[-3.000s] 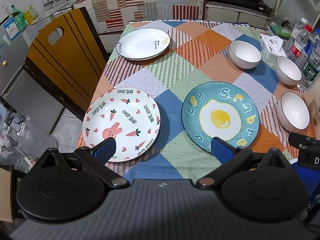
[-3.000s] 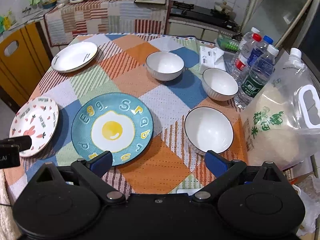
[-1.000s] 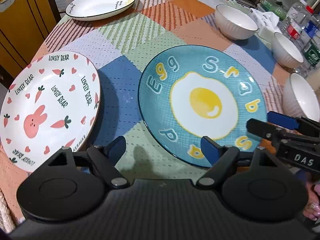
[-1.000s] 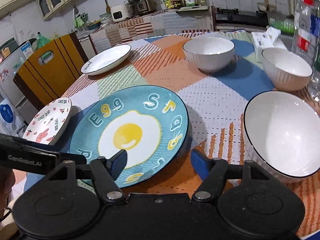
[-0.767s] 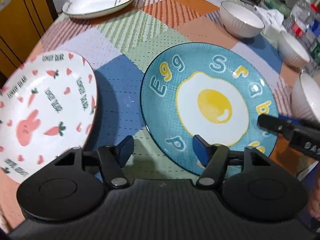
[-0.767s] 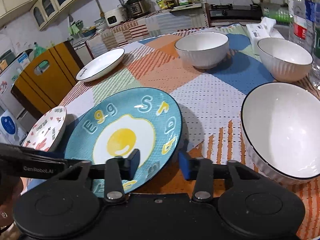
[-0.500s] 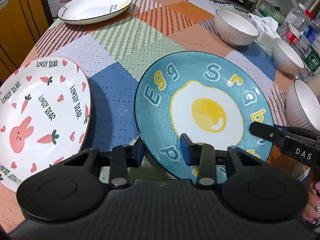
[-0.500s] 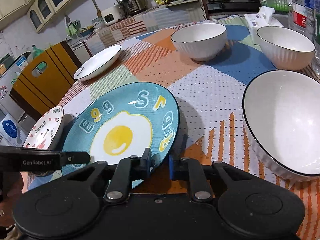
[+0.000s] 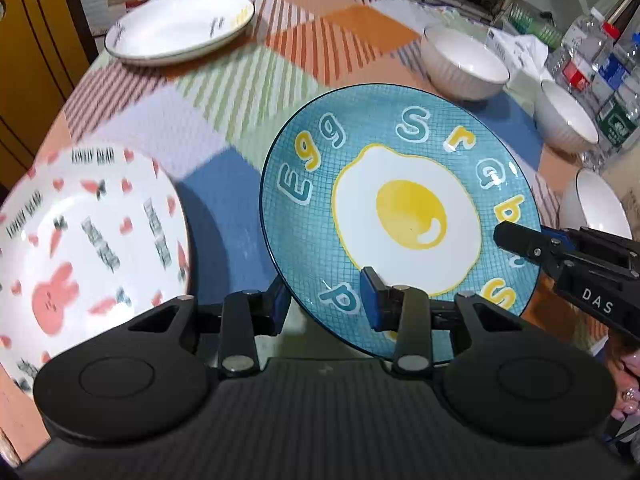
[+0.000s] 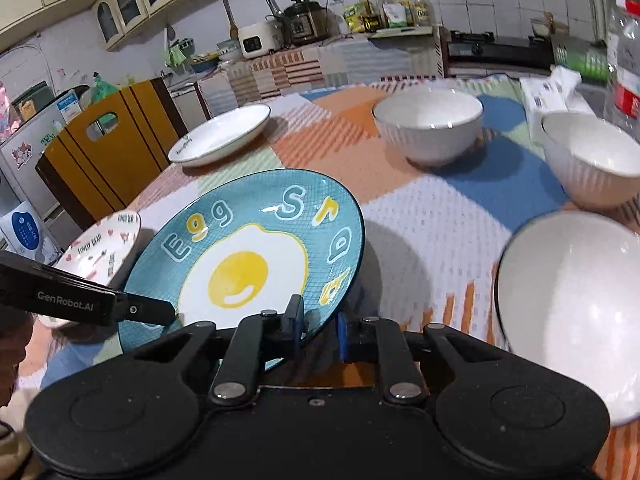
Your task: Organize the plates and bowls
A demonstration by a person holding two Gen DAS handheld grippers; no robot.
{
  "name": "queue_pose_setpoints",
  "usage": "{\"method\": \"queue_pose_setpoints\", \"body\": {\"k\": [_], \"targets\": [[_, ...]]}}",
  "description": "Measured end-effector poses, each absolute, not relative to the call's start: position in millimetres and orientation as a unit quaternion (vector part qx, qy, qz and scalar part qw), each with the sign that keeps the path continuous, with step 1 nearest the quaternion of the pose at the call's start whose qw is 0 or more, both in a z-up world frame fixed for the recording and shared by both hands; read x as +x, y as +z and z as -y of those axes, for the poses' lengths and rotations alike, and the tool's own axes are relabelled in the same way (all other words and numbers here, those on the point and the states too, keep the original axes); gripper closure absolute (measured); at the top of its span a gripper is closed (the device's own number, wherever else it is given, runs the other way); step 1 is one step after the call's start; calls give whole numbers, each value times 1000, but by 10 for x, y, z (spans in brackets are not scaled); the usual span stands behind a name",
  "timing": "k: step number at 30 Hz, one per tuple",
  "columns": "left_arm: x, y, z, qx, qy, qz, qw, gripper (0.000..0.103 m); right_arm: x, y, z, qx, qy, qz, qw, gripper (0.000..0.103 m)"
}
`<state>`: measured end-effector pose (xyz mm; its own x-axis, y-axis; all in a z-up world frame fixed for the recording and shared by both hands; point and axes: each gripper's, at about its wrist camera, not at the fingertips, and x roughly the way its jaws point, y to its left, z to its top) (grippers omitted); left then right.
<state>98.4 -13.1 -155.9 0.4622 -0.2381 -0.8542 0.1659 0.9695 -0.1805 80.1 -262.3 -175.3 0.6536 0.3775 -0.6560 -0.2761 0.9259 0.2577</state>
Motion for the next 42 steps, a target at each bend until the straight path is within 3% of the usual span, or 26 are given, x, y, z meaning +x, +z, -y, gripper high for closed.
{"method": "queue_pose_setpoints", "body": {"k": [10,20,29,36,42], "targets": [[1476,-1457,41,-31,-121,-503,855,67,1254,-1604,2541,68,181,-366,911,82],[1953,-1738,-58,-61,-124,-539,831,67,1587,-1680,2380,46,162,-389,906,81],[1991,-1786,43,-24,-127,-534,835,67,1738,-1843,2351,64,138,-405,902,81],[1937,-1735,32,-24,-112,-541,833,65,1721,-1812,2209,27,106,-422,900,72],[1620,-1429,15,-19,-104,-541,834,67,1425,-1370,2138,11,102,-401,910,44]]}}
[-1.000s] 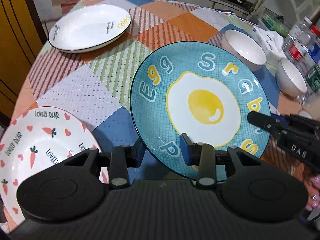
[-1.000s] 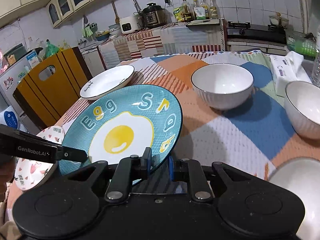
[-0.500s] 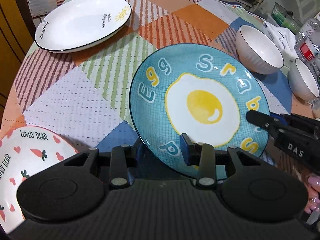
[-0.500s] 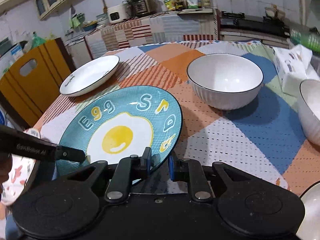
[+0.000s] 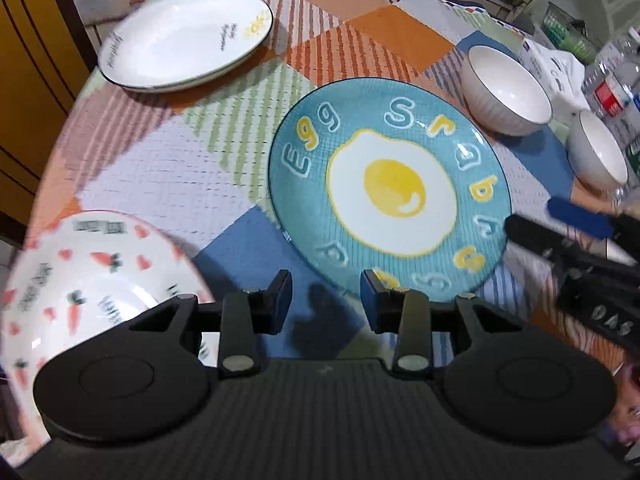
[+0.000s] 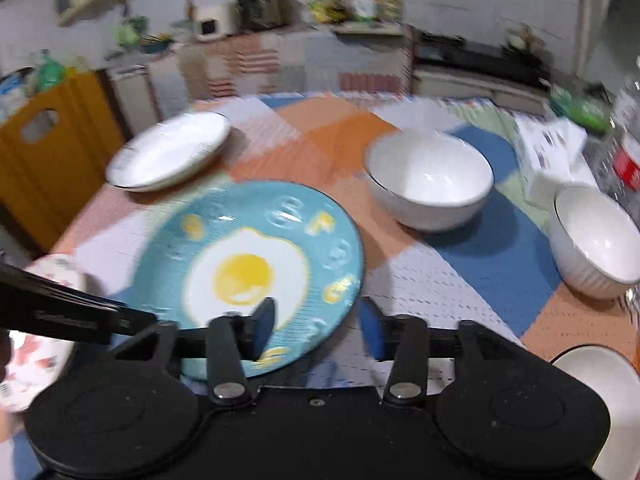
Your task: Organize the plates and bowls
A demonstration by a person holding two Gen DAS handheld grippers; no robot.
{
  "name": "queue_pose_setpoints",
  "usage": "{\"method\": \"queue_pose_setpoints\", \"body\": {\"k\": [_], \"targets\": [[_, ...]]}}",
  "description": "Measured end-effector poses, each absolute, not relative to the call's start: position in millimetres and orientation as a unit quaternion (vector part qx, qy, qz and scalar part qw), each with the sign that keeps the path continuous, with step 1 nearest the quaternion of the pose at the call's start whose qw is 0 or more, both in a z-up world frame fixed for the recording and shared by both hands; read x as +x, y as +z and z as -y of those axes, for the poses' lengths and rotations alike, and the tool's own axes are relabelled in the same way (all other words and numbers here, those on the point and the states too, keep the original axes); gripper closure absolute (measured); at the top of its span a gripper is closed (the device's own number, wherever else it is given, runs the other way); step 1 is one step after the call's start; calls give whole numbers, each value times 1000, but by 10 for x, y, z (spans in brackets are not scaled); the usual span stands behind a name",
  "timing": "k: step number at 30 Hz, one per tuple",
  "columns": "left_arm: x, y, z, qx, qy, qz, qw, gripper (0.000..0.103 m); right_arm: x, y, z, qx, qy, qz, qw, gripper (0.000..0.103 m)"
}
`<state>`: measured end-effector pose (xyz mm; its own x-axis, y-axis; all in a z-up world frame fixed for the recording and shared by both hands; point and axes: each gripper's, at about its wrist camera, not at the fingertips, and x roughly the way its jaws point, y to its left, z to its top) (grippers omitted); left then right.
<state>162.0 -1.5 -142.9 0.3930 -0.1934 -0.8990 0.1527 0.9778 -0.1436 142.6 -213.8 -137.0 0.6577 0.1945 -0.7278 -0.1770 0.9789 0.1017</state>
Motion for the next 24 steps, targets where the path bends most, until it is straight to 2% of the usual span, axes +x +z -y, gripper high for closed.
{"method": "queue_pose_setpoints", "body": {"k": [10,16,24], "targets": [[1121,-968,-58,82,-104,-536,833,67,871,-826,2017,-36,140,-352,925,33],[841,-752,-261,98,-115,-538,829,66,477,-681,1813,-55,197,-333,920,30],[555,-671,-858,106,-128,-533,829,64,322,-588,1496,-60,302,-304,902,30]]}}
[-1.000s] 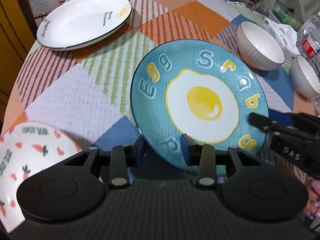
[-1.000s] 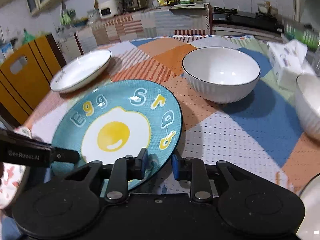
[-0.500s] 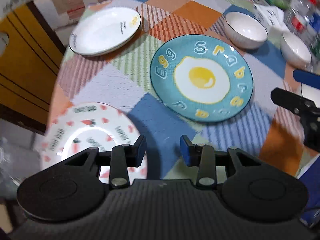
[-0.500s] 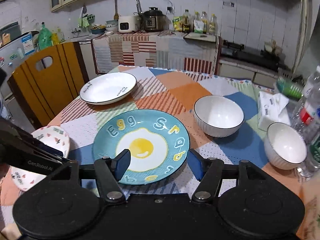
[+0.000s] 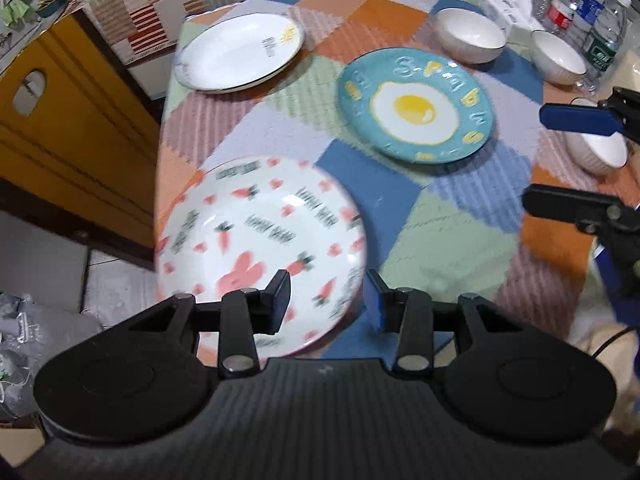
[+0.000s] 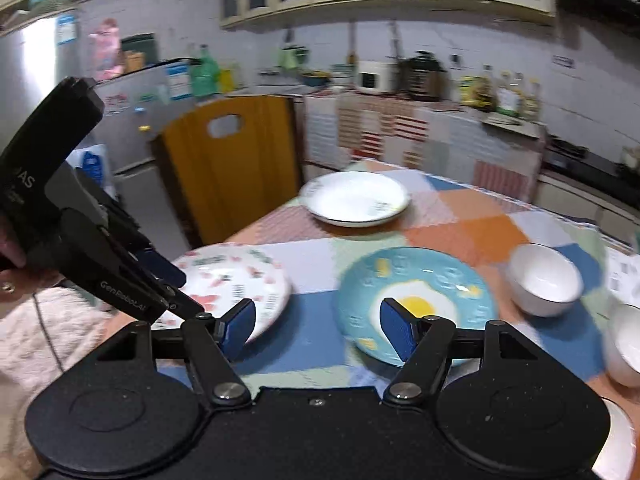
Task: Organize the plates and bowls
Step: 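Move both grippers to the bunny plate rim and close on it, then lift the bunny plate with both grippers and carry it over the egg plate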
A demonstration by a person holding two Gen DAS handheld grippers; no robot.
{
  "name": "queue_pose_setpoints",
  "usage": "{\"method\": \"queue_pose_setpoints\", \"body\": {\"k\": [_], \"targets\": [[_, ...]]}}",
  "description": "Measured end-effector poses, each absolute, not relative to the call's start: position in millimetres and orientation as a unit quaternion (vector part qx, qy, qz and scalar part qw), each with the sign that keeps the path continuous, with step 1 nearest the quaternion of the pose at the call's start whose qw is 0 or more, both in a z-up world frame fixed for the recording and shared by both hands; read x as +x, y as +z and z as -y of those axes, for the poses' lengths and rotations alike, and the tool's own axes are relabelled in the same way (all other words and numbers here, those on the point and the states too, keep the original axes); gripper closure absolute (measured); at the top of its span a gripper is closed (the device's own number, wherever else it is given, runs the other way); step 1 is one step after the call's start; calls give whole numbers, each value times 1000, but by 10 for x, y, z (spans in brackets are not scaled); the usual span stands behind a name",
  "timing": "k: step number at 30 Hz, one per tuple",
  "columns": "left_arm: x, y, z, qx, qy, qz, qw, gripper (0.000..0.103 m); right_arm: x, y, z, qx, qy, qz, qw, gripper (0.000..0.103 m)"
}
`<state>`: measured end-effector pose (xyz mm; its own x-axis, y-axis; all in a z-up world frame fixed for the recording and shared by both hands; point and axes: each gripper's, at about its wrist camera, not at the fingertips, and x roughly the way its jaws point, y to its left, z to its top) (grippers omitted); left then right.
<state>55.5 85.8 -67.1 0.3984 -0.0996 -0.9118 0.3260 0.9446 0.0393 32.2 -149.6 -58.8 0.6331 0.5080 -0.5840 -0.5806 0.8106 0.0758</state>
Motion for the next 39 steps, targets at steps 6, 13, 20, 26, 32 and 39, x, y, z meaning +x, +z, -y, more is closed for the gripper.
{"method": "queue_pose_setpoints", "body": {"k": [6,13,20,26,32,39], "targets": [[500,-746,-1380,95,-133,-524,836,55,390,-732,1222,-55,340,-309,886,29],[589,-984,-1811,103,-126,-527,834,52,700,-1082,908,-36,341,-372,863,29],[767,-1300,-2065,68,-129,-559,816,52,797,-1325,662,10,325,-406,854,30],[927,-1479,-2112,74,-121,-558,818,56,960,-1626,513,13,315,-434,844,39],[1033,-1619,-2193,58,-113,-558,820,67,1104,-1795,472,24,312,-455,834,49],[1063,-1671,-2282,25,-123,-561,818,77,1150,-1855,431,20,322,-459,828,75]]}}
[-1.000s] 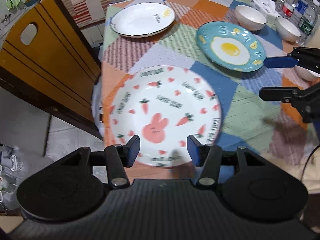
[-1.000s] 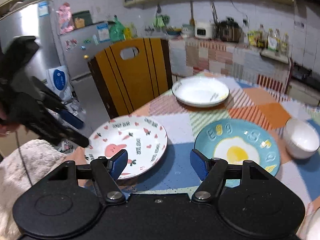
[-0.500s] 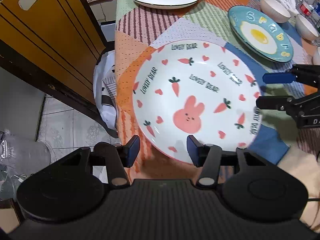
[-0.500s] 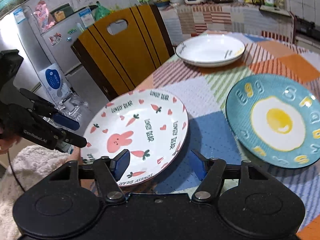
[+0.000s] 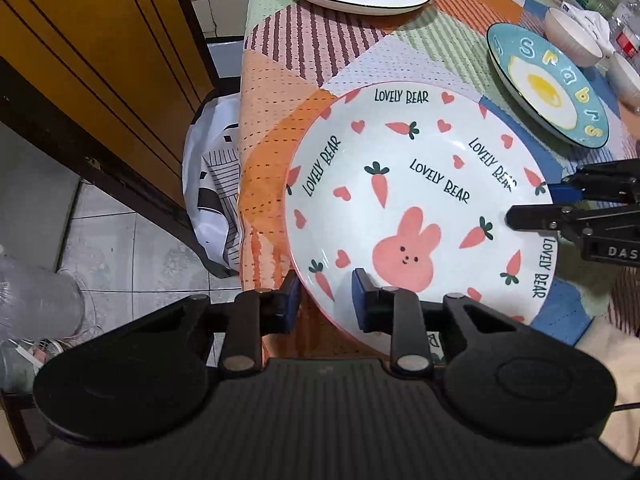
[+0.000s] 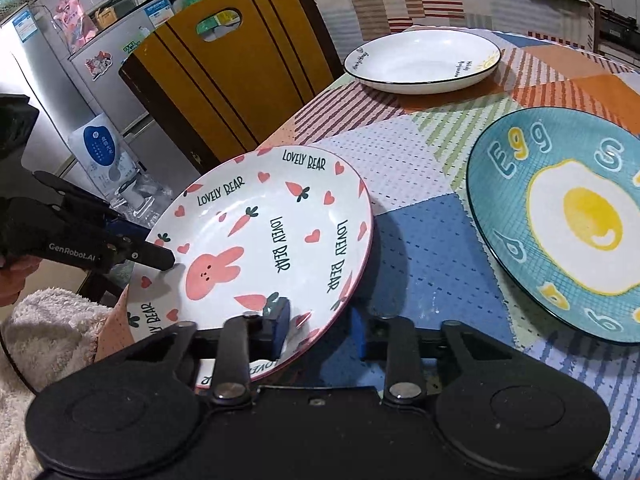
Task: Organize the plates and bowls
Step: 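Lift the bunny plate with both grippers and carry it over the egg plate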
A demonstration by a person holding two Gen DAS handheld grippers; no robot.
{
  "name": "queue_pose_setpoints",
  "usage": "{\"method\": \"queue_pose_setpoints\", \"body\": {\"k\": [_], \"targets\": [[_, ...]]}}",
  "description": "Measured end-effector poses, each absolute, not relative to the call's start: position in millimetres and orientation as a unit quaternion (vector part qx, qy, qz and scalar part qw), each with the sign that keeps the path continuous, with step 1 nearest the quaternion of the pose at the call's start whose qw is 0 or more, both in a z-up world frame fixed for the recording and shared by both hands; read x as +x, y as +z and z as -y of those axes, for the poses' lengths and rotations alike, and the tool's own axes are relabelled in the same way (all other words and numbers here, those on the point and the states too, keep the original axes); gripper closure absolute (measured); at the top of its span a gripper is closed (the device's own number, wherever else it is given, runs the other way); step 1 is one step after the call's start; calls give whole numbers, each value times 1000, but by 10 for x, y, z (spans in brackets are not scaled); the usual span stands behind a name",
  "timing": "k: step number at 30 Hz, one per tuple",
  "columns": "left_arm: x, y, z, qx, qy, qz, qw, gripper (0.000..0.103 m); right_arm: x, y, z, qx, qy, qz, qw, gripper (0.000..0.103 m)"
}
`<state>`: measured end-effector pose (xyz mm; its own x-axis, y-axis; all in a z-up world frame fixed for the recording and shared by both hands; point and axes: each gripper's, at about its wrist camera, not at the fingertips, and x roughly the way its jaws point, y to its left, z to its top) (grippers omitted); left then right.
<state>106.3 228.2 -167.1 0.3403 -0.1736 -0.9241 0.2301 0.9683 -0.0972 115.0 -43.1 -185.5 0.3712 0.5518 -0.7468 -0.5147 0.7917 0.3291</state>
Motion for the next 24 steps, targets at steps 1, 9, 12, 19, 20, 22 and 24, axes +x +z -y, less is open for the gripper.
{"method": "queue_pose_setpoints", "body": {"k": [1,9,12,19,20,22,24], "targets": [[1061,-1671,-2285,23,-123,-561,818,78,1157,-1863,420,19,322,-460,827,75],[1121,-1736,-2311,-10,-121,-570,813,72,1190,-1868,397,27,309,-471,825,73],[1108,-1740,-2299,-18,-109,-569,815,74,1182,-1868,395,21,314,-467,826,73],[1005,-1592,-2243,-30,-93,-563,821,73,1150,-1765,426,-7,329,-441,835,76],[986,-1544,-2232,-31,-93,-558,824,73,1150,-1728,454,-6,335,-436,835,76],[964,-1443,-2196,-30,-93,-551,829,73,1144,-1640,501,-9,345,-422,838,76],[963,-1321,-2138,-28,-98,-541,835,73,1146,-1537,548,-13,350,-410,842,76]]}}
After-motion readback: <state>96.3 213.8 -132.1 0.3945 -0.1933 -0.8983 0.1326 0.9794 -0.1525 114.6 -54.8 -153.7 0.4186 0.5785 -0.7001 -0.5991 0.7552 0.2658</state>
